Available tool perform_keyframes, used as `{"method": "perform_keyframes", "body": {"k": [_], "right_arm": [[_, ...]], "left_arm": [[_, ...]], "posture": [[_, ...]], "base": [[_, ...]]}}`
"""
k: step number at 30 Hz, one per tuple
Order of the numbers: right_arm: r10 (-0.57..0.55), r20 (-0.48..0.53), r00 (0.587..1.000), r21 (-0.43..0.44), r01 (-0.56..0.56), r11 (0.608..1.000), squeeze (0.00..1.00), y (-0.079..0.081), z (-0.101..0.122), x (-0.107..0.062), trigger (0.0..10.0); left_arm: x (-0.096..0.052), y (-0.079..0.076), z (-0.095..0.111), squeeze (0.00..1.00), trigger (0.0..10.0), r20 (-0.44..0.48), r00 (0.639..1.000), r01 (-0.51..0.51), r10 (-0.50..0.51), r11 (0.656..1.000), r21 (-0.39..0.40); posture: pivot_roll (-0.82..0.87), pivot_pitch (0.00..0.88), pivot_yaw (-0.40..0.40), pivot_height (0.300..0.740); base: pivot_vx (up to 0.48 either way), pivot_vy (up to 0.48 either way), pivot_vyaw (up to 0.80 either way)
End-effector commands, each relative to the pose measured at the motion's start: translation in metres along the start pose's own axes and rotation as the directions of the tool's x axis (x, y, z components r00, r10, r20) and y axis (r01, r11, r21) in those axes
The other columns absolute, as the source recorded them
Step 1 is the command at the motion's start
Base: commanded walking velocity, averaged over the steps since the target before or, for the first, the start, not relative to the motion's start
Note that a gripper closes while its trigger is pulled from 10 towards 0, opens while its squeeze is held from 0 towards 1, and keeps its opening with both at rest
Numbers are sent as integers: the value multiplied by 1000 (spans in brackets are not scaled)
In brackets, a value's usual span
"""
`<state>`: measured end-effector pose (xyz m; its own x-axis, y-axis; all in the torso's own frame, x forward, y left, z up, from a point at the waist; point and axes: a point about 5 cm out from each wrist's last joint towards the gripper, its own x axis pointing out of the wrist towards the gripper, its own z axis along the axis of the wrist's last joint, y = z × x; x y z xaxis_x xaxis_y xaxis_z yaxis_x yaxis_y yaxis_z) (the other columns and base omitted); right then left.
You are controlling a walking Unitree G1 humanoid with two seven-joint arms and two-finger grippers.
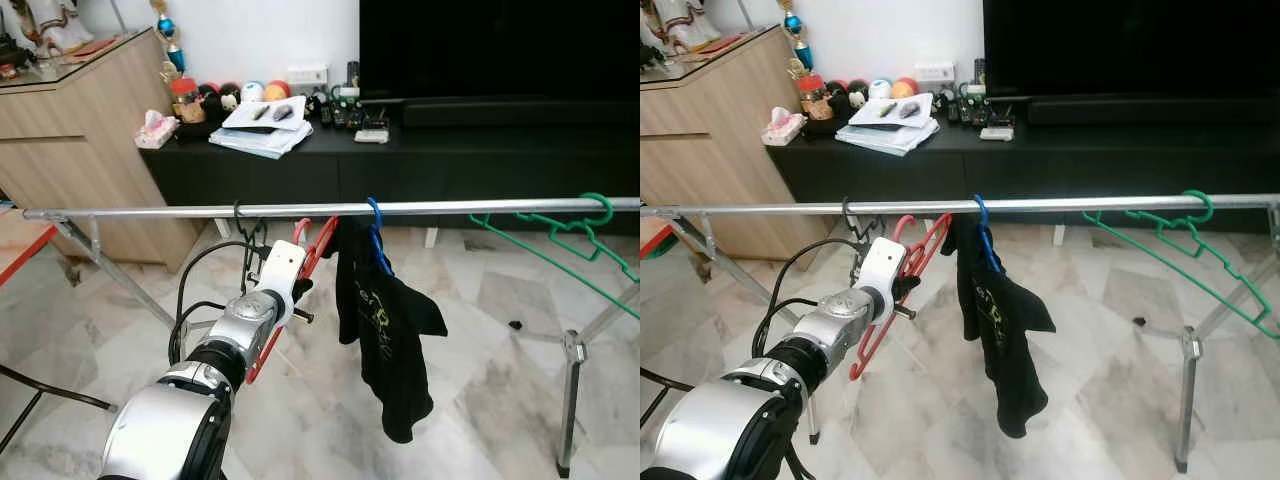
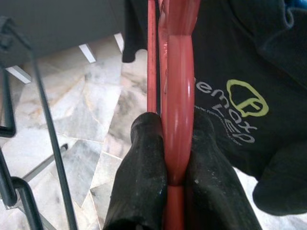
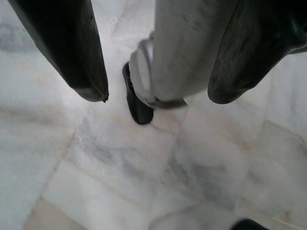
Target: Hang hanger
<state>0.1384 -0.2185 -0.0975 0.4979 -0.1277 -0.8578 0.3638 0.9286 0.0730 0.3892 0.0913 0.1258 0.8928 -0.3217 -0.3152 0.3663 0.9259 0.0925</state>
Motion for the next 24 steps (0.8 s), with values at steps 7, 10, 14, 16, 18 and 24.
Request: {"method": "perform_keyframes", "body": {"k": [7,10,14,16,18,24], "right_arm": [[-9,-21,1000,20,9,1000,0,-1,-13,-2,10000],[-10,-22,1000,19,11,1000,0,-2,-13,-3,10000],[-13,-17,1000,16,14,1000,0,-2,-10,-2,10000],[-13,-15,1000,15,13,1000,0,-2,-9,-2,10000],[-13,-6,1000,9,13,1000,0,-2,-5,-1,10000],[0,6,1000,-40,0,999,0,-3,6,1,10000]], "left_arm": [[1,5,10,0,10000,16,1000,-20,20,1000,2],[1,4,14,0,10000,34,999,-25,25,1000,1],[0,6,20,0,10000,90,996,-13,14,1000,-8],[0,7,20,0,10000,104,995,-6,6,1000,-5],[-7,14,1,0,10000,136,991,11,-12,1000,12],[-30,34,-49,0,10000,142,990,-11,12,1000,-9]], "posture": [[-158,174,161,740],[-158,172,160,740],[-156,148,146,740],[-156,143,145,740],[-145,106,130,740],[-107,54,85,740]], "base": [[0,0,0],[0,0,0],[0,0,0],[0,0,0],[0,0,0],[0,0,0]]}}
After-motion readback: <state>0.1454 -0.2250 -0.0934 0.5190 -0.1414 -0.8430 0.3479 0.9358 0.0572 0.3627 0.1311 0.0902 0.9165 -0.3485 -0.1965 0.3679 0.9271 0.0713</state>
